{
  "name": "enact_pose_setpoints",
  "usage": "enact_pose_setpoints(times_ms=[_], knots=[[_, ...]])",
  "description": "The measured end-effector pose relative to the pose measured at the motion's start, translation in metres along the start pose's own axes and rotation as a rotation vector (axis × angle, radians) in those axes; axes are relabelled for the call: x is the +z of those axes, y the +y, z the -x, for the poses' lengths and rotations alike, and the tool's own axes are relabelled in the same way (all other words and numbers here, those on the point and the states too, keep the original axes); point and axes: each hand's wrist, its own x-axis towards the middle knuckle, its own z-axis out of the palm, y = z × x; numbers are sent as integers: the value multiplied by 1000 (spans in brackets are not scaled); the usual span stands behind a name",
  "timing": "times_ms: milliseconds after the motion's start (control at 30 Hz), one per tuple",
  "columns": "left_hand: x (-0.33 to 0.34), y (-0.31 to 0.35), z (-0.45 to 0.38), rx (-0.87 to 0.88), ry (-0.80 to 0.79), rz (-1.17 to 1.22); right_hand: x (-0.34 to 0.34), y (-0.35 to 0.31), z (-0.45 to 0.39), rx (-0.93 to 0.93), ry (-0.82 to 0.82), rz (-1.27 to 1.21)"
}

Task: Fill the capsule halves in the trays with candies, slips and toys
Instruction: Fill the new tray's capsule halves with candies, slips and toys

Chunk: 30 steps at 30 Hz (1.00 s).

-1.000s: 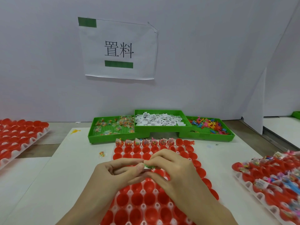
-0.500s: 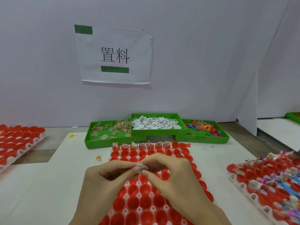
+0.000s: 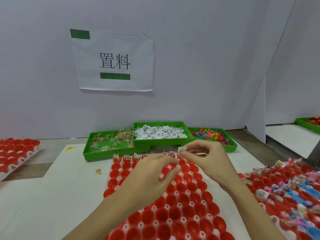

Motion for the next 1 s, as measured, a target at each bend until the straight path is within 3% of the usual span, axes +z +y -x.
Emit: enact_pose_setpoints(times_ms=[100, 200, 367, 567, 767, 1000], knots=[[22, -8, -18, 60, -335, -250, -5, 24, -27, 113, 71, -21], [39, -15, -33, 68, -453, -329, 1, 43, -48, 181, 62, 25], [51, -23, -41, 31, -468, -321, 7, 61, -65, 214, -60, 225], [60, -26, -42, 69, -421, -375, 10, 56, -81, 97, -191, 574], [67, -29, -39, 77, -377, -394, 13, 56, -87, 89, -187, 638], [63, -27, -43, 69, -430, -357, 12, 55, -84, 87, -246, 634]])
